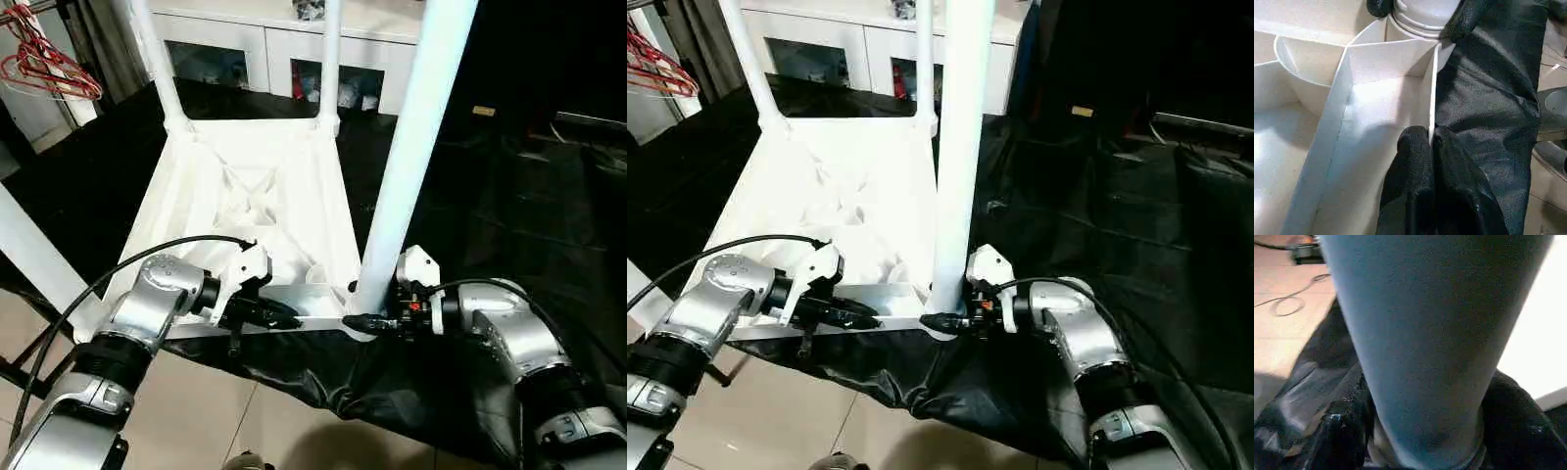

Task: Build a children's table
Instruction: Rotate leg to tighten

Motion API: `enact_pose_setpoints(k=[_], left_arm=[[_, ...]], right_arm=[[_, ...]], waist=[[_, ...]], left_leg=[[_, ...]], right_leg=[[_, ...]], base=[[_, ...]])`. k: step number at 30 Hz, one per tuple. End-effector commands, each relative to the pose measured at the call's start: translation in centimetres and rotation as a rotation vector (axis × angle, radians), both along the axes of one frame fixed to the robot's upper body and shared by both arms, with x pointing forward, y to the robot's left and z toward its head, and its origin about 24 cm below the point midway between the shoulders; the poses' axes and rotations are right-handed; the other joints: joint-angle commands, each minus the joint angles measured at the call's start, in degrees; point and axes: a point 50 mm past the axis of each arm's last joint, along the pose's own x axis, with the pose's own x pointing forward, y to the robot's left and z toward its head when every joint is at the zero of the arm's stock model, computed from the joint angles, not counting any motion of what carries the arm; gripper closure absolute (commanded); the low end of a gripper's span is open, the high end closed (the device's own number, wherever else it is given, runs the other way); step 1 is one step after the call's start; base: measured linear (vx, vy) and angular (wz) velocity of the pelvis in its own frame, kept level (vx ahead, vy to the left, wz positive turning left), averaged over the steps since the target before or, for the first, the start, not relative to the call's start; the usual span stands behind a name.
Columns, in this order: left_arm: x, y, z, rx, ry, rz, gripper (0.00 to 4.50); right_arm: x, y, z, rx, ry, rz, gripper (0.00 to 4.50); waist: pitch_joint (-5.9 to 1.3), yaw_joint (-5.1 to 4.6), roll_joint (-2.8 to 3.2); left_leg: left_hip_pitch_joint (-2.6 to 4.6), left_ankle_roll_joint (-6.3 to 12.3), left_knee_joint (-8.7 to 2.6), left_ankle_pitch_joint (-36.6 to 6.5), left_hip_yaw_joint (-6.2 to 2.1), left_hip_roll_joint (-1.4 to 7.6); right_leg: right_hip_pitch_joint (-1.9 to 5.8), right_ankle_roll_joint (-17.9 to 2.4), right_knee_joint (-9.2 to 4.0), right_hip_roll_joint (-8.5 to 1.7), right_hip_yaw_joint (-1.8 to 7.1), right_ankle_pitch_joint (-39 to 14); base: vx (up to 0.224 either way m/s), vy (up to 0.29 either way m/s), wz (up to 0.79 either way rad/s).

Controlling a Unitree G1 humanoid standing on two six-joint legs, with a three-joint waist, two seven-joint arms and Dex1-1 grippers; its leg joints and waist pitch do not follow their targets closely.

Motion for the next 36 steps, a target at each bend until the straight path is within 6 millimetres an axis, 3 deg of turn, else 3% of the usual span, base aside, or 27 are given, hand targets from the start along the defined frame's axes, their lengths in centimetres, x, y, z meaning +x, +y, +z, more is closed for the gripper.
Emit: enact_pose_setpoints(k=[1,3,4,5,6,7,10,15,16,18,20,23,31,33,35,36], left_arm=[[1.1,-1.3,0.6,-0.041,-0.078,0.117,4.5],[1.3,-1.5,0.5,-0.033,-0.102,0.159,4.5],[1.4,-1.7,0.4,-0.034,-0.11,0.185,4.5],[1.6,-2.1,0.3,-0.032,-0.123,0.216,4.5],[1.8,-2.6,0.2,-0.02,-0.152,0.268,4.5],[1.8,-2.6,0.2,-0.019,-0.155,0.273,4.5],[1.5,-4.5,-0.1,-0.054,-0.155,0.308,4.5],[1.0,-5.9,-0.4,-0.069,-0.153,0.272,4.5],[0.9,-6.1,-0.4,-0.066,-0.16,0.26,4.5],[0.8,-5.8,-0.3,-0.059,-0.167,0.246,4.5],[0.9,-5.5,-0.3,-0.054,-0.17,0.244,4.5],[0.8,-4.9,-0.1,-0.055,-0.165,0.21,4.5],[0.5,-2.5,0.6,-0.035,-0.127,0.073,4.5],[0.5,-2.2,0.8,-0.037,-0.118,0.065,4.5],[0.6,-1.9,0.8,-0.033,-0.114,0.057,4.5],[0.6,-1.7,0.8,-0.028,-0.111,0.052,4.5]], right_arm=[[0.0,2.0,-2.2,-0.063,0.02,-0.109,1.86],[0.6,2.3,-2.6,-0.063,0.007,-0.218,1.86],[0.8,2.5,-2.8,-0.057,0.01,-0.273,1.87],[1.2,2.9,-2.9,-0.054,0.009,-0.351,1.87],[1.7,3.5,-3.1,-0.053,0.012,-0.456,1.87],[1.7,3.6,-3.1,-0.052,0.013,-0.463,1.87],[2.2,5.4,-3.0,-0.017,0.015,-0.582,1.87],[2.2,7.2,-2.5,0.003,-0.028,-0.584,1.87],[2.2,7.5,-2.3,0.029,-0.04,-0.563,1.87],[2.3,6.9,-2.1,0.064,-0.017,-0.568,1.17],[2.5,6.3,-1.9,0.072,-0.016,-0.572,1.17],[2.5,5.3,-1.6,0.068,-0.04,-0.528,0.73],[0.5,2.7,-1.0,0.018,-0.075,-0.1,0.73],[-0.2,2.4,-0.8,0.017,-0.057,-0.002,0.73],[-0.7,2.3,-0.7,0.016,-0.038,0.068,0.73],[-1.0,2.2,-0.7,0.018,-0.026,0.103,0.73]], waist=[[-2.91,-0.3,-0.22],[-2.45,-0.9,-0.35],[-2.36,-1.25,-0.53],[-2.4,-1.4,-0.5],[-2.39,-1.76,-0.44],[-2.36,-1.91,0.02],[-2.35,-2.16,-0.54],[-2.62,-2.03,-0.59],[-2.75,-2.03,-0.26],[-2.76,-2.11,-0.18],[-2.78,-2.15,-0.16],[-2.8,-2.12,-0.08],[-3.24,-1.24,-0.2],[-3.35,-0.95,-0.75],[-3.25,-0.65,-0.36],[-3.17,-0.5,-0.46]], left_leg=[[0.77,1.58,-4.26,-11.98,-1.77,3.37],[0.82,-0.06,-4.73,-14.22,-2.06,3.3],[0.78,-0.61,-4.97,-15.26,-2.29,3.27],[0.94,-0.89,-5.01,-15.69,-2.31,3.36],[1.24,-1.38,-5.11,-16.45,-2.31,3.39],[1.23,-1.64,-5.13,-16.87,-2.4,3.39],[1.44,-1.21,-5.12,-16.85,-2.14,3.28],[0.9,0.04,-4.98,-13.36,-1.95,3.12],[0.94,0.25,-4.88,-12.84,-1.92,3.15],[0.83,0.72,-4.85,-12.27,-1.87,3.07],[0.86,0.99,-4.82,-12.13,-1.82,3.07],[0.86,1.19,-4.84,-12.32,-1.84,3.08],[0.63,4.34,-4.12,-7.92,-1.49,3.23],[0.63,5.22,-3.97,-7.21,-1.4,3.27],[0.57,5.49,-3.97,-7.19,-1.45,3.37],[0.55,5.46,-3.97,-7.86,-1.44,3.36]], right_leg=[[2.3,-11.79,-5.0,-5.58,3.75,-10.37],[2.26,-10.72,-5.55,-5.82,3.79,-16.21],[2.5,-9.08,-5.97,-5.94,3.68,-20.31],[2.31,-8.73,-6.04,-5.91,3.79,-20.96],[2.02,-8.66,-6.14,-5.8,3.91,-20.89],[1.98,-8.8,-6.09,-5.83,3.96,-20.69],[1.76,-8.68,-6.35,-5.73,4.23,-19.84],[2.14,-8.88,-5.73,-5.53,4.23,-14.34],[2.14,-9.18,-5.57,-5.58,4.25,-13.03],[2.29,-9.33,-5.44,-5.37,4.22,-11.51],[2.29,-9.61,-5.39,-5.3,4.18,-10.53],[2.42,-9.73,-5.42,-5.3,4.12,-10.4],[2.65,-11.59,-4.37,-5.01,3.84,-1.81],[2.76,-12.16,-4.18,-4.94,3.73,-0.11],[2.56,-12.63,-4.13,-5.0,3.69,-0.36],[2.6,-12.56,-4.31,-5.09,3.69,-1.48]], base=[[0.0,0.0,0.0],[0.0,0.0,0.0],[0.0,0.0,0.0],[0.0,0.0,0.0],[0.0,0.0,0.0],[0.0,0.0,0.0],[0.0,0.0,0.0],[0.0,0.0,0.0],[0.0,0.0,0.0],[0.0,0.0,0.0],[0.0,0.0,0.0],[0.0,0.0,0.0],[0.0,0.0,0.0],[0.0,0.0,0.0],[0.0,0.0,0.0],[0.0,0.0,0.0]])
